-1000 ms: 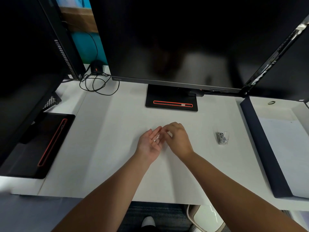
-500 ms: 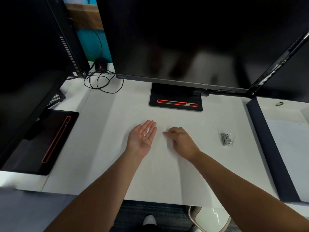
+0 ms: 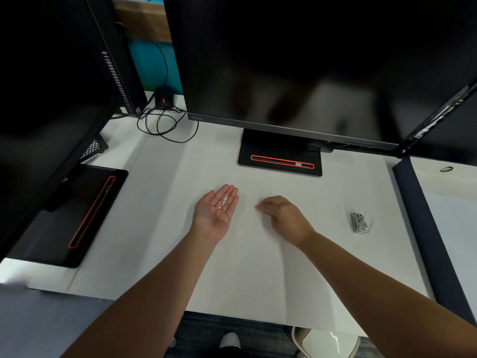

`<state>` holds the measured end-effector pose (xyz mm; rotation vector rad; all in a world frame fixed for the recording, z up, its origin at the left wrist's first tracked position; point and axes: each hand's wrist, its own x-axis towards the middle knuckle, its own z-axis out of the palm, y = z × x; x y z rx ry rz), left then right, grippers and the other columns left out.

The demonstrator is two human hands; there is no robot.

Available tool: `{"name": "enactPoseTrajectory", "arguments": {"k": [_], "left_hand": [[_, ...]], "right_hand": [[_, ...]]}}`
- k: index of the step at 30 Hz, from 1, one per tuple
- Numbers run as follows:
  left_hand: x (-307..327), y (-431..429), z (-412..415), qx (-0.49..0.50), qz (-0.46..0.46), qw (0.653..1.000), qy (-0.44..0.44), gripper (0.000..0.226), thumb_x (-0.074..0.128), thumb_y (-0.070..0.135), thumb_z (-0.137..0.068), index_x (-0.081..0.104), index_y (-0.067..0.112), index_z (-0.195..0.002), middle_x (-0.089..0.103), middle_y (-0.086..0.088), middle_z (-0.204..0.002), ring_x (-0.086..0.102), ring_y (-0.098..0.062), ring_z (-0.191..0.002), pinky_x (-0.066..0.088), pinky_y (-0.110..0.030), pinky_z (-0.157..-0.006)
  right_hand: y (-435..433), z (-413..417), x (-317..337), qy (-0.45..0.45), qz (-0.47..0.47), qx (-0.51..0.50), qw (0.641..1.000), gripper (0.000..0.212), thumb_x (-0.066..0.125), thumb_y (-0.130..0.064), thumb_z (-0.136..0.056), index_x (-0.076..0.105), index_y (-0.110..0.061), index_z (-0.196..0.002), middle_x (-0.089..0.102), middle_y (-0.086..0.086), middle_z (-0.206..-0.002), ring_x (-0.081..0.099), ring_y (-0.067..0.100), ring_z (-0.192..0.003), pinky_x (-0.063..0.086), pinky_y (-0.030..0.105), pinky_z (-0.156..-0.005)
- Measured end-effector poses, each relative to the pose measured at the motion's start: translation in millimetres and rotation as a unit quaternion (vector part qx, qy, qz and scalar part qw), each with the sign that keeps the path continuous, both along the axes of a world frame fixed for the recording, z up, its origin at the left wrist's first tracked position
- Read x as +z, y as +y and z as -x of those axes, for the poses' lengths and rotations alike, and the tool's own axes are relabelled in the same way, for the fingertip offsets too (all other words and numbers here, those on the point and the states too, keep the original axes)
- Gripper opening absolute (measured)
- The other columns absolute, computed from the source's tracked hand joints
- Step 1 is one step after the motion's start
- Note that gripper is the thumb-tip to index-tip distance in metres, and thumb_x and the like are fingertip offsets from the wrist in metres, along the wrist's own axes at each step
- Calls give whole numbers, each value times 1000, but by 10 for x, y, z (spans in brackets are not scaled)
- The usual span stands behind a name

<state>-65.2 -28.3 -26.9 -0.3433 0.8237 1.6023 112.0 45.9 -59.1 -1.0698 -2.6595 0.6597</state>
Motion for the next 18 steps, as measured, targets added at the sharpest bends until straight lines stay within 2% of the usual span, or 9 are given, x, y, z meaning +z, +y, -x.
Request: {"name": "enactPoseTrajectory", "arguments": {"k": [3,5,7,14,18], "left_hand": [[-23,6,20,5,-4,1000,-2,35,36,18,-101,61,-6,-106,67,-18,-108,65,-27,-100,49,-36,-93],[-42,6,42,10,-2,1000,-4,35,36,18,-101,61,-6,-106,67,-18,-109,65,-27,-100,48,-36,-96],[-50,6,54,12,0,1000,-6,35,37,18,-101,61,-6,-106,67,-19,-109,65,-27,-100,48,-36,-96],[-10,4,57,3,-6,1000,-8,35,36,18,-101,61,-6,-106,67,-18,-109,65,-27,-100,50,-36,-88],[4,12,8,-8,-2,1000,-7,35,37,18,-101,61,-6,-107,66,-18,-111,65,-27,-100,50,-36,-88]], "right_hand": [[126,161,26,12,9,-11,1000,53,43,18,-78,62,-5,-122,63,14,-123,55,31,-116,37,27,-101],[202,326,56,-17,10,5,1000,62,39,18,-80,47,-7,-136,51,13,-136,45,29,-127,32,29,-108],[237,459,91,-52,22,33,998,68,36,18,-80,37,-9,-142,41,10,-144,35,26,-133,26,27,-111],[196,372,33,-66,-27,100,992,70,39,20,-76,44,-9,-139,45,10,-142,38,26,-132,27,24,-109],[36,132,-27,-51,-29,97,994,72,41,21,-72,45,-8,-138,47,11,-140,41,26,-131,34,33,-111]]}}
